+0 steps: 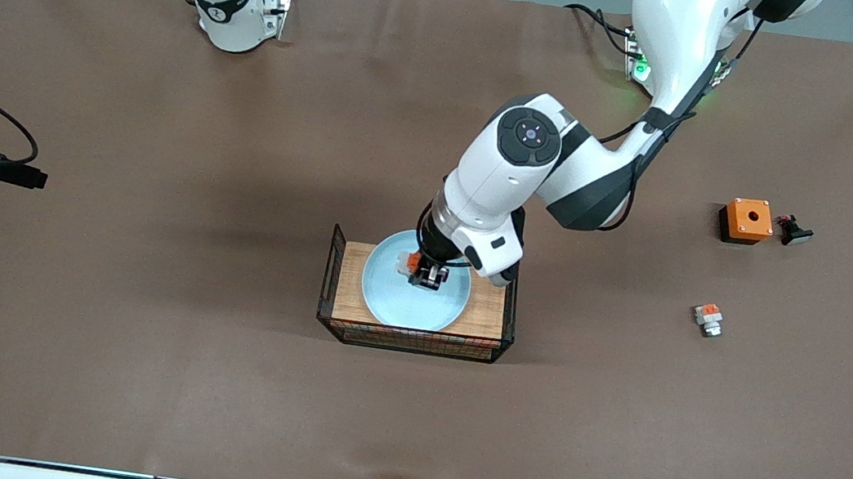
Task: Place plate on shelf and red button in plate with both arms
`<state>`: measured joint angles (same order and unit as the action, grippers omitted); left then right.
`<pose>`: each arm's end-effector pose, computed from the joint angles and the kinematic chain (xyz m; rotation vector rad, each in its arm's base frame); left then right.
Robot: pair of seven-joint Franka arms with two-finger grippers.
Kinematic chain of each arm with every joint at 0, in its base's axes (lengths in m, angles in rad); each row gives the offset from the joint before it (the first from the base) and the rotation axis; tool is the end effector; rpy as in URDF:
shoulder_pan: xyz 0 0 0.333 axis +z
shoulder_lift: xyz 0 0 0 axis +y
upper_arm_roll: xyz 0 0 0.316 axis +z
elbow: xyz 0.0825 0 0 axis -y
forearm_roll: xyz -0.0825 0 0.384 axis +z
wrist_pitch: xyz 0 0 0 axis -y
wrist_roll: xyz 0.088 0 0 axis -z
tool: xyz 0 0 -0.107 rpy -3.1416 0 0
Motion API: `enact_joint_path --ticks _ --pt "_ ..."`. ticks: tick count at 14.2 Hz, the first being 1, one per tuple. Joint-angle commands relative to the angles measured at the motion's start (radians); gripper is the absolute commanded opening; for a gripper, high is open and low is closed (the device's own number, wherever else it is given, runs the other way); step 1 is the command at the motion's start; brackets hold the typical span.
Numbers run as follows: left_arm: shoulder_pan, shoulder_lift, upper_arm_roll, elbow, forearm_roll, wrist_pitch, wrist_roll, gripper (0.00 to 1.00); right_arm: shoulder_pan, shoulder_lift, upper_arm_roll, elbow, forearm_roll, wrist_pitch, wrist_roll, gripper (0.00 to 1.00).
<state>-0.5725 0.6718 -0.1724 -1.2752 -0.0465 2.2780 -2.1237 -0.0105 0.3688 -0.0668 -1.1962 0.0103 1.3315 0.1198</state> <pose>0.5859 -0.4939 0.3974 2.0758 1.8544 -0.1300 0.6339 -0.0395 0.5587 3.0868 -0.3006 -0.3620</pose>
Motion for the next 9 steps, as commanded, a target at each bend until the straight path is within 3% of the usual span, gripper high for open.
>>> enact_joint_path --ticks 1,9 --pt "-0.013 0.045 0.013 0.043 -0.013 0.041 -0.015 0.34 -0.008 -0.103 0.013 -0.141 -0.015 0.044 -0.029 1.0" --pt "-0.02 0.086 0.028 0.045 -0.006 0.08 -0.012 0.34 -0.008 -0.148 0.01 -0.149 -0.01 0.04 -0.048 1.0"
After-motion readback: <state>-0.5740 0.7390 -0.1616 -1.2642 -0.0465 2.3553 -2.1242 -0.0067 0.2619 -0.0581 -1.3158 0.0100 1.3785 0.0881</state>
